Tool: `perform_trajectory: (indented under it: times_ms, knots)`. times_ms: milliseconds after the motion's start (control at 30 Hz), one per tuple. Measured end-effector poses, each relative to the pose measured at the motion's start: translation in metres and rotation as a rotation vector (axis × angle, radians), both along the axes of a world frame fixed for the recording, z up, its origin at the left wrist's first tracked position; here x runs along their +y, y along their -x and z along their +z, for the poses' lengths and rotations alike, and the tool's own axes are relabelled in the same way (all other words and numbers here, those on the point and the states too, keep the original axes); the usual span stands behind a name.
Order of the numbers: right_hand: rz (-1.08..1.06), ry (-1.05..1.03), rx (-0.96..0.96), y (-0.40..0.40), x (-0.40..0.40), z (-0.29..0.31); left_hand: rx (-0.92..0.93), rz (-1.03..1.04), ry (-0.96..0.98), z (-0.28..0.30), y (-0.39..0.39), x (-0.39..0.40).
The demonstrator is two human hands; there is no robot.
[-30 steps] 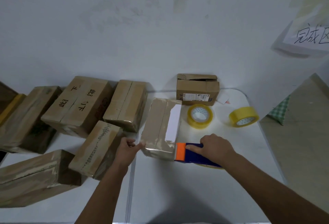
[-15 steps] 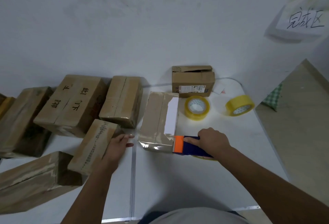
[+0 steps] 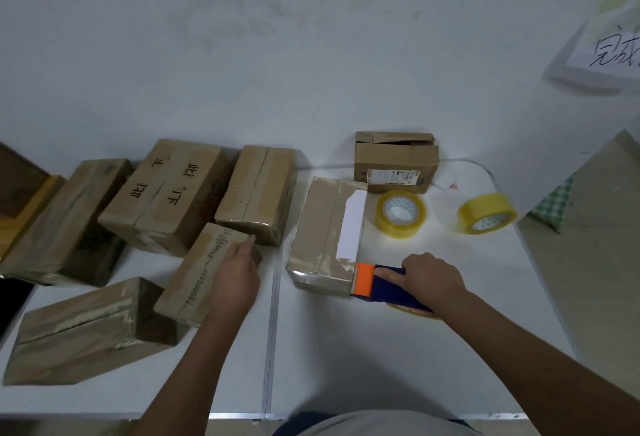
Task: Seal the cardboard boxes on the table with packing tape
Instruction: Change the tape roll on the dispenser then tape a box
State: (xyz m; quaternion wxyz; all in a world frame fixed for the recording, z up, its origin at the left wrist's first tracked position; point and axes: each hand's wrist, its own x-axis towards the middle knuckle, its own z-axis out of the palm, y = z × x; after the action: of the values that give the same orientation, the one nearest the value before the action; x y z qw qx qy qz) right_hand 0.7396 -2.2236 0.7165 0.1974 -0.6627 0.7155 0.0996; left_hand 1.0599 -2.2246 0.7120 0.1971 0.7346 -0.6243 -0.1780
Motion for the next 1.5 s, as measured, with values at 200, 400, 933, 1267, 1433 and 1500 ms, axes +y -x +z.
perform_trajectory:
  times_ms: [200,400,933,1267,1433,1500]
  knots:
    - [-0.01,0.0,-0.014,-0.001,0.003,0.002,-0.152,-0.597,0.154,-0.034,0.019,0.018]
    - [-0.019,-0.009,-0.034,0.0,0.005,0.0,-0.243,-0.716,0.244,-0.019,0.028,-0.003]
    - [-0.009,-0.004,-0.105,0.023,0.013,0.004,-0.498,-0.793,-0.054,-0.053,0.1,-0.048]
    - [-0.034,0.015,-0.057,0.064,0.022,0.005,-0.463,-0.79,-0.026,-0.057,0.098,-0.047]
    - [-0.038,-0.001,-0.061,0.058,0.016,0.006,-0.352,-0.874,0.018,-0.031,0.104,-0.057]
    - [-0.047,-0.02,-0.09,0.059,0.018,0.006,-0.326,-0.96,0.092,-0.028,0.109,-0.057]
